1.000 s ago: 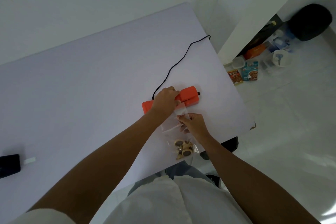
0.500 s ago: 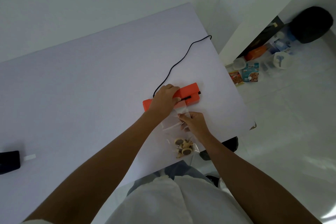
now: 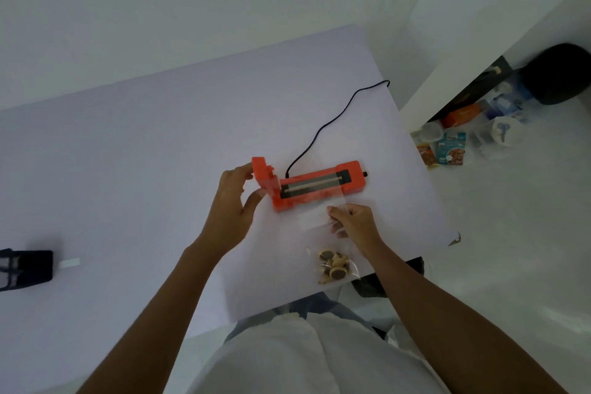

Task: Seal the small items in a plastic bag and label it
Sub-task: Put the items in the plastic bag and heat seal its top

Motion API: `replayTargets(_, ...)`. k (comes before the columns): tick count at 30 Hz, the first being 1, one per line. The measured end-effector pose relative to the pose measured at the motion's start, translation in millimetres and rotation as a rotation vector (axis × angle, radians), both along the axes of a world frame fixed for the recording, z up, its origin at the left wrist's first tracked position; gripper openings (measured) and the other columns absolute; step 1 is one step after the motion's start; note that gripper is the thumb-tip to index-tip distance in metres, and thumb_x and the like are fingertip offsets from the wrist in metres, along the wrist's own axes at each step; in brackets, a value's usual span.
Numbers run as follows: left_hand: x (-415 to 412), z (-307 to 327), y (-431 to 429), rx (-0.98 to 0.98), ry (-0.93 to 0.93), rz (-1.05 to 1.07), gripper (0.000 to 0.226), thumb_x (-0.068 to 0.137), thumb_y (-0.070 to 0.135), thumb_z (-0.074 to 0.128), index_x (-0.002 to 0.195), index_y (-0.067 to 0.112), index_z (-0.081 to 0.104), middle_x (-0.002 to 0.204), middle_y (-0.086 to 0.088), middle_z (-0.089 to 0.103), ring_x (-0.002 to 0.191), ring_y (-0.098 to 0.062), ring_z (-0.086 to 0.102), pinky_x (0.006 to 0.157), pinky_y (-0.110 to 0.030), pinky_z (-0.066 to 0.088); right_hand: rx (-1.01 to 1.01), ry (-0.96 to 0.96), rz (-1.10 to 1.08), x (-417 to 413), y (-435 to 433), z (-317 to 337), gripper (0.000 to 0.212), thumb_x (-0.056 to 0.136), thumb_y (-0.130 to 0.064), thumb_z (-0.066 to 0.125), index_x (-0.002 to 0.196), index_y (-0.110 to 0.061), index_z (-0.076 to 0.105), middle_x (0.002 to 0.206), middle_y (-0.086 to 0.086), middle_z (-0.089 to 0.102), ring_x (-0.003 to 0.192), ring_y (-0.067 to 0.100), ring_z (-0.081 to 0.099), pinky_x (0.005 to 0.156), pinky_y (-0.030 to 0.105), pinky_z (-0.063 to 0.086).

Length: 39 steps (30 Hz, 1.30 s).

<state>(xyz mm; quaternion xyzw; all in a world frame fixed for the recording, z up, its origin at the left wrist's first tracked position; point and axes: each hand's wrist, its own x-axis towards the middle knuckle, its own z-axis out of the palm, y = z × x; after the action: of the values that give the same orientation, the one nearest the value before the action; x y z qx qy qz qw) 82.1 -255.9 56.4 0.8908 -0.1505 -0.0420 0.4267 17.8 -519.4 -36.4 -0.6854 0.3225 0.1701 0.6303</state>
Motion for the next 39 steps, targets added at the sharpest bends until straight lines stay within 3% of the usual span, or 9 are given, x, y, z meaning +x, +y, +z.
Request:
replayTargets(4, -9.8, -5.8, 35.4, -0.139, 0.150, 0.095, 0.040, 0.095, 0.014, 0.058, 0.134, 0.019, 0.048, 0.131, 0.003, 0.056, 0.118, -0.013, 0.055, 0.092, -0.027, 0.048, -0.012, 0.006, 0.003, -0.6, 0.8, -0.1, 0.021, 0.089, -0.025, 0.072, 0.081, -0.006, 0.070, 0.072, 0.004, 0.075, 0.058, 0.016, 0.069, 0.053, 0.026, 0.057)
replayTargets(8, -12.2, -15.8, 56.3, -0.263, 0.286, 0.171, 0.036, 0.095, 0.010, 0.057, 0.129, 0.021, 0.051, 0.121, 0.012, 0.060, 0.114, -0.001, 0.057, 0.090, -0.025, 0.052, -0.017, 0.013, -0.004, -1.3, 2.0, -1.0, 0.022, 0.089, -0.027, 0.073, 0.082, -0.006, 0.071, 0.071, 0.005, 0.075, 0.059, 0.016, 0.070, 0.053, 0.027, 0.057)
replayTargets(12, -15.1, -30.2, 71.3, -0.416, 0.457, 0.262, 0.037, 0.095, 0.007, 0.058, 0.126, 0.027, 0.055, 0.122, 0.001, 0.062, 0.118, -0.020, 0.059, 0.098, -0.041, 0.050, -0.030, 0.008, 0.004, -2.5, 2.4, -1.1, 0.025, 0.088, -0.029, 0.073, 0.083, -0.005, 0.071, 0.072, 0.005, 0.076, 0.059, 0.016, 0.071, 0.053, 0.026, 0.057)
replayTargets(16, -17.7, -41.5, 77.9, -0.521, 0.574, 0.369, 0.030, 0.095, 0.013, 0.059, 0.116, 0.033, 0.065, 0.113, 0.006, 0.070, 0.113, -0.018, 0.064, 0.092, -0.040, 0.054, -0.026, 0.010, -0.002, -3.7, 3.1, -0.6, 0.025, 0.088, -0.029, 0.073, 0.084, -0.004, 0.071, 0.073, 0.005, 0.075, 0.059, 0.016, 0.070, 0.053, 0.026, 0.057)
replayTargets(21, -27.5, -75.6, 49.9, -0.438, 0.872, 0.464, 0.035, 0.094, -0.005, 0.051, 0.125, 0.011, 0.056, 0.124, -0.013, 0.065, 0.104, -0.027, 0.064, 0.090, -0.044, 0.051, 0.001, 0.003, -0.008, -4.9, 2.1, 0.8, 0.025, 0.088, -0.029, 0.073, 0.085, -0.004, 0.071, 0.073, 0.006, 0.075, 0.061, 0.018, 0.070, 0.056, 0.028, 0.058)
replayTargets(24, -39.4, -88.6, 8.0, -0.297, 1.027, 0.375, 0.031, 0.094, 0.010, 0.058, 0.124, 0.014, 0.059, 0.121, -0.009, 0.065, 0.107, -0.025, 0.063, 0.092, -0.036, 0.050, 0.020, -0.005, -0.012, -5.2, 0.1, 2.3, 0.027, 0.088, -0.029, 0.074, 0.088, -0.002, 0.072, 0.076, 0.010, 0.075, 0.062, 0.020, 0.070, 0.058, 0.032, 0.060)
replayTargets(29, -43.3, -85.1, -56.8, -0.399, 1.030, 0.280, 0.023, 0.091, 0.037, 0.063, 0.108, 0.021, 0.066, 0.114, -0.003, 0.068, 0.106, -0.019, 0.063, 0.093, -0.033, 0.049, 0.066, -0.019, -0.020, -4.7, -4.2, 4.0, 0.028, 0.093, -0.030, 0.068, 0.091, -0.002, 0.072, 0.077, 0.012, 0.075, 0.065, 0.023, 0.072, 0.065, 0.040, 0.063)
replayTargets(34, -29.8, -76.5, -83.2, -0.486, 0.966, 0.420, 0.015, 0.095, 0.026, 0.060, 0.095, 0.014, 0.068, 0.094, -0.004, 0.073, 0.081, -0.013, 0.074, 0.073, -0.027, 0.056, 0.032, -0.010, -0.007, 4.1, -15.1, 9.8, 0.028, 0.100, -0.018, 0.054, 0.091, -0.001, 0.074, 0.078, 0.014, 0.076, 0.073, 0.027, 0.073, 0.068, 0.038, 0.061)
replayTargets(39, -27.1, -73.4, -91.8, -0.478, 0.952, 0.520, 0.014, 0.097, 0.017, 0.056, 0.100, 0.007, 0.066, 0.094, -0.010, 0.073, 0.074, -0.019, 0.076, 0.059, -0.028, 0.057, -0.335, -0.229, 0.097, 20.5, -31.0, 17.5, 0.026, 0.099, -0.014, 0.054, 0.080, -0.010, 0.072, 0.071, 0.007, 0.072, 0.060, 0.011, 0.066, 0.059, 0.023, 0.054)
